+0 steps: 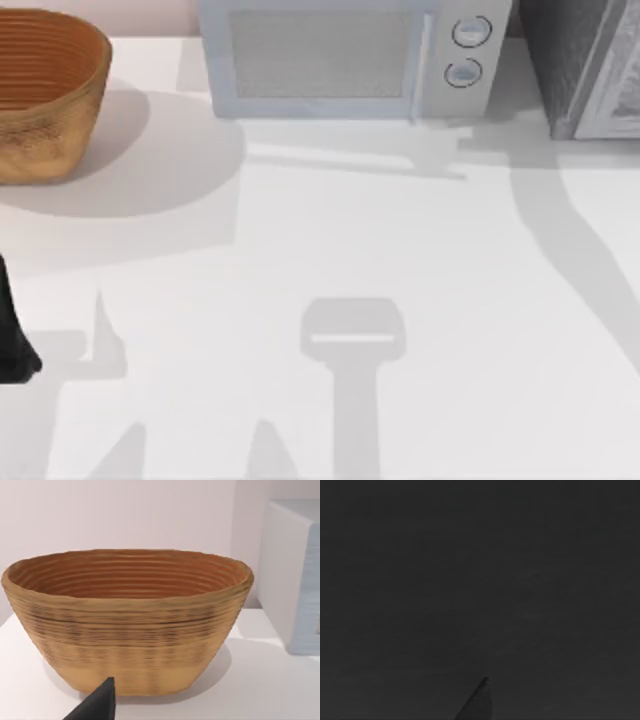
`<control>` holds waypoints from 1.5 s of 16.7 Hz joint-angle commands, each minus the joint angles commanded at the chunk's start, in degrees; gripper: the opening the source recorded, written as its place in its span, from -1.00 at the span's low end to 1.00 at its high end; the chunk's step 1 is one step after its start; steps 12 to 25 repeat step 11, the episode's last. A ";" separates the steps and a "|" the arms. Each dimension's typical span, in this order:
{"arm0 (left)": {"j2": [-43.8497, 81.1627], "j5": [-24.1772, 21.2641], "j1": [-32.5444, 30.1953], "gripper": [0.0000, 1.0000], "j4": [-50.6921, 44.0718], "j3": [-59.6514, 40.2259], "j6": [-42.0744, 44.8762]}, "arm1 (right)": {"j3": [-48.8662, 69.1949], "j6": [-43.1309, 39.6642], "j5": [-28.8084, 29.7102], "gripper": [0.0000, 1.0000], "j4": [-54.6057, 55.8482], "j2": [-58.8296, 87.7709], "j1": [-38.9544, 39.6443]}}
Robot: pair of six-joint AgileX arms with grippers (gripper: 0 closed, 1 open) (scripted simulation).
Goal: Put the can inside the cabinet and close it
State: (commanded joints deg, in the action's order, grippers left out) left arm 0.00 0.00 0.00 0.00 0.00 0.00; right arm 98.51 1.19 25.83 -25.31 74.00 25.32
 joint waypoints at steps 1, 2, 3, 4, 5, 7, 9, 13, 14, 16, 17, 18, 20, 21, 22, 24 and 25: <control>0.00 0.00 0.00 1.00 0.00 0.00 0.00 | 0.00 0.00 0.00 1.00 0.00 0.00 0.00; 0.00 0.00 0.00 1.00 0.00 0.00 0.00 | 0.27 -0.59 0.89 1.00 -0.33 -1.17 -1.14; 0.00 0.00 0.00 1.00 0.00 0.00 0.00 | 0.43 -0.60 0.79 1.00 -0.28 -0.95 -1.27; 0.00 0.00 0.00 1.00 0.00 0.00 0.00 | 0.98 -0.63 0.42 1.00 -0.09 -0.14 -1.73; 0.00 0.00 0.00 1.00 0.00 0.00 0.00 | 1.81 -0.64 -0.19 1.00 0.22 1.12 -2.39; 0.00 0.00 0.00 1.00 0.00 0.00 0.00 | 3.86 -0.61 -1.83 1.00 1.05 4.14 -3.95; 0.00 0.00 0.00 1.00 0.00 0.00 0.00 | 5.74 -0.54 -3.30 1.00 1.97 6.69 -5.45; 0.00 0.00 0.00 1.00 0.00 0.00 0.00 | 6.35 -0.53 -3.79 1.00 2.29 7.48 -5.96; 0.00 0.00 0.00 1.00 0.00 0.00 0.00 | 6.35 -0.53 -3.79 1.00 2.29 7.48 -5.96; 0.00 0.00 0.00 1.00 0.00 0.00 0.00 | 6.35 -0.53 -3.79 1.00 2.29 7.48 -5.96; 0.00 0.00 0.00 1.00 0.00 0.00 0.00 | 6.35 -0.53 -3.79 1.00 2.29 7.48 -5.96; 0.00 0.00 0.00 1.00 0.00 0.00 0.00 | 6.35 -0.53 -3.79 1.00 2.29 7.48 -5.96; 0.00 0.00 0.00 1.00 0.00 0.00 0.00 | 6.35 -0.53 -3.79 1.00 2.29 7.48 -5.96; 0.00 0.00 0.00 1.00 0.00 0.00 0.00 | 6.35 -0.53 -3.79 1.00 2.29 7.48 -5.96; 0.00 0.00 0.00 1.00 0.00 0.00 0.00 | 6.35 -0.53 -3.79 1.00 2.29 7.48 -5.96; 0.00 0.00 0.00 1.00 0.00 0.00 0.00 | 6.35 -0.53 -3.79 1.00 2.29 7.48 -5.96; 0.00 0.00 0.00 1.00 0.00 0.00 0.00 | 6.35 -0.53 -3.79 1.00 2.29 7.48 -5.96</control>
